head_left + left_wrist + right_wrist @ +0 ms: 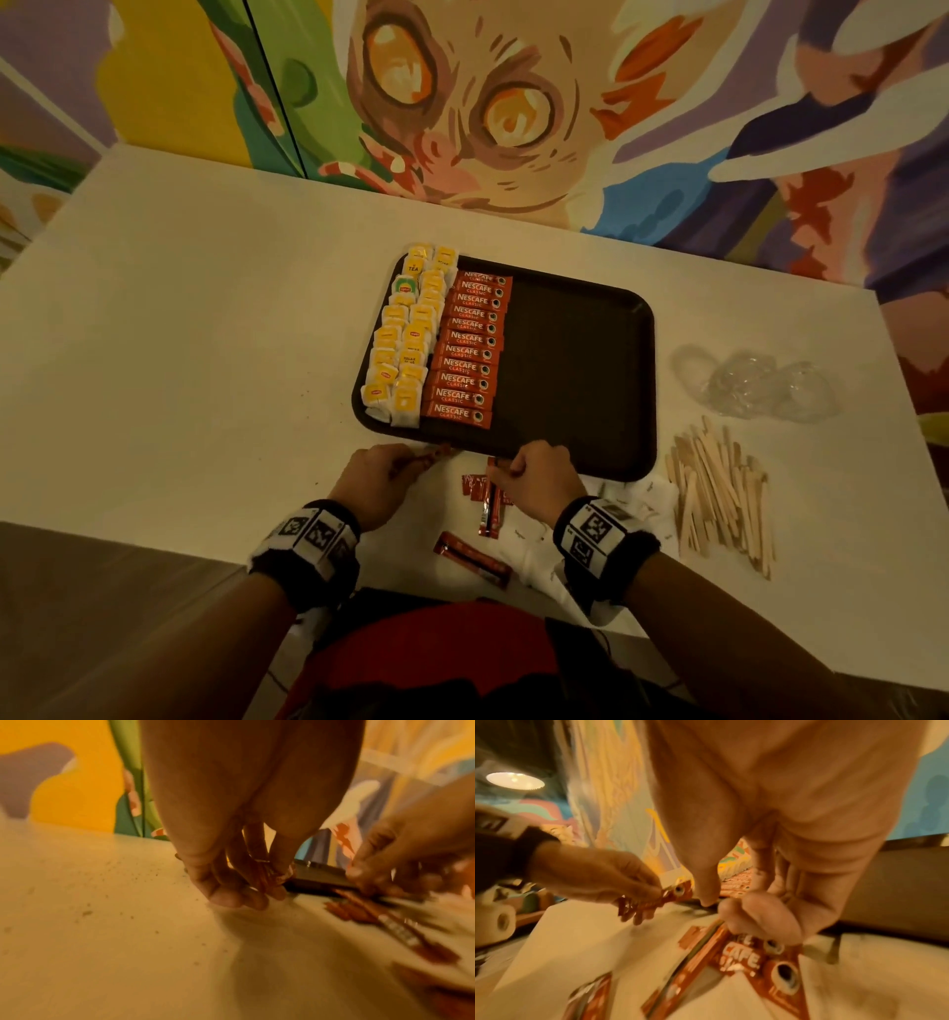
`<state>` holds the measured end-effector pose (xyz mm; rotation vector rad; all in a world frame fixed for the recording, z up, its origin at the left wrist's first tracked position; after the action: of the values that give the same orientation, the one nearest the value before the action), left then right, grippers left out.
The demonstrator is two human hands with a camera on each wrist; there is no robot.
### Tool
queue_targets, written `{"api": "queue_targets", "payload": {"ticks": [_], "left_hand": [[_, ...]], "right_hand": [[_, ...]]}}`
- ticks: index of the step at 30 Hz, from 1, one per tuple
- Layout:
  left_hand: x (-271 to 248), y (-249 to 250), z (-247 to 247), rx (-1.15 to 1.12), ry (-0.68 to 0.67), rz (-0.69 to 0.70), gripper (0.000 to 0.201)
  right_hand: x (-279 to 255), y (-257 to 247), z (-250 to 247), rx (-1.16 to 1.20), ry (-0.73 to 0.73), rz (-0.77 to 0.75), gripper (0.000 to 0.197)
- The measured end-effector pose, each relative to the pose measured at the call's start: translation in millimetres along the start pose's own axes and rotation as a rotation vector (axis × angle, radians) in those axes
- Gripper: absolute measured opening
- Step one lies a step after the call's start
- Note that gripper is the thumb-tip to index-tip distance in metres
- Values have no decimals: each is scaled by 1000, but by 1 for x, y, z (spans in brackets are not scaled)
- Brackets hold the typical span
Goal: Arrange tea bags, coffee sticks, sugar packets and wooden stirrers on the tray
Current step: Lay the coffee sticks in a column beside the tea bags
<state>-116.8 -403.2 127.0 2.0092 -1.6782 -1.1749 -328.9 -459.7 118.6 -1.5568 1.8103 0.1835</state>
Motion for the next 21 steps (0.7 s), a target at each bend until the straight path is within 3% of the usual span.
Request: {"api": "queue_targets", "payload": {"ticks": [5, 9, 15, 19, 21], "left_hand": [[-9, 1, 6, -490, 30, -134, 14], [-16, 8, 11, -762, 20, -193, 15], [-17, 10, 11, -750, 97, -221, 20], [-18, 15, 9, -808, 87, -266, 20], [-19, 19, 9, -856, 44, -268, 28]], "right_hand": [[-6, -4, 18, -85, 6, -51, 47], [-9, -7, 25, -123, 27, -95, 34], [-12, -10, 20, 33, -48, -159, 16], [-34, -31, -7, 400, -96, -397, 5], [-43, -39, -18, 571, -162, -461, 13]]}}
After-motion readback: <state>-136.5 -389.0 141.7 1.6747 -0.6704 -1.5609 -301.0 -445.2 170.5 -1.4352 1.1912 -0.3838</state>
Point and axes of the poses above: each hand's wrist, its own x-axis towards the middle knuckle, its own z-axis out of the palm, y = z × x, the point moved 5 cm from there along x, towards the middle knuckle, and after that the axes turned 6 degrees about z, right-handed, at the moved point
